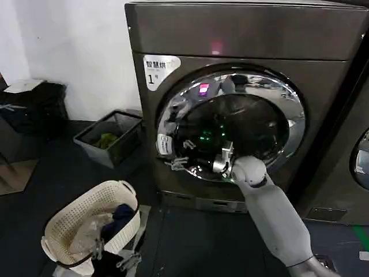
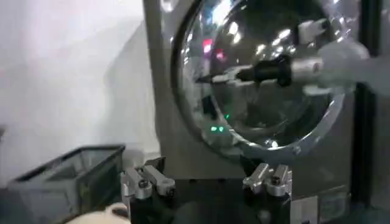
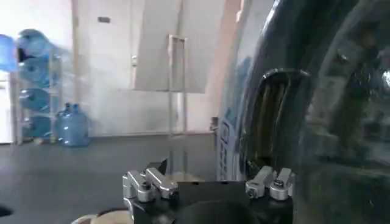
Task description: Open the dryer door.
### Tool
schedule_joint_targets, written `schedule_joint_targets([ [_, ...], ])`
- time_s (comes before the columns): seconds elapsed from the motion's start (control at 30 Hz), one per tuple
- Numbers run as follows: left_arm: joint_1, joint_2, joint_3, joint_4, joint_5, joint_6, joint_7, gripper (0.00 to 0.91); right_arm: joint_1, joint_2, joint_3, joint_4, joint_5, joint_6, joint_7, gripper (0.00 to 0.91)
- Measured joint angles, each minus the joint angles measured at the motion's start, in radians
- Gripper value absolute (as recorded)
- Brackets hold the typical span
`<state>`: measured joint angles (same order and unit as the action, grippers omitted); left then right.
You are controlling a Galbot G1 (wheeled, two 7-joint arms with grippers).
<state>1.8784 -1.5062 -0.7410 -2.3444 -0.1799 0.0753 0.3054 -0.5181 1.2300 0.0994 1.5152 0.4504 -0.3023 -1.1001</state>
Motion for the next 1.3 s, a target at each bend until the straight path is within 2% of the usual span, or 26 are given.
schedule_joint_targets([
  [0.13, -0.047, 0.056, -0.035, 0.025, -0.083, 0.022, -0.002, 0.907, -0.023, -0.027, 0.007, 0.030, 0.015, 0.002, -0.052, 0.907],
  [0.3, -0.116, 0.147, -0.067, 0.086, -0.165, -0.015, 0.000, 0.907, -0.054, -0.065, 0.022, 0.062, 0.026, 0.009, -0.133, 0.907],
  [0.57, -0.237, 0.305, -0.057, 0.205, -0.320, -0.054, 0.074, 0.907, -0.105, -0.134, 0.050, 0.107, 0.052, 0.033, -0.224, 0.907],
  [0.83, -0.346, 0.448, -0.005, 0.310, -0.491, -0.044, 0.074, 0.907, -0.174, -0.200, 0.089, 0.159, 0.089, 0.040, -0.310, 0.907],
  [1.13, -0.482, 0.615, 0.095, 0.436, -0.631, -0.090, 0.122, 0.907, -0.260, -0.263, 0.135, 0.210, 0.112, 0.069, -0.361, 0.907],
  [1.3, -0.553, 0.700, 0.177, 0.458, -0.656, -0.111, 0.160, 0.907, -0.308, -0.296, 0.181, 0.244, 0.138, 0.111, -0.362, 0.907],
])
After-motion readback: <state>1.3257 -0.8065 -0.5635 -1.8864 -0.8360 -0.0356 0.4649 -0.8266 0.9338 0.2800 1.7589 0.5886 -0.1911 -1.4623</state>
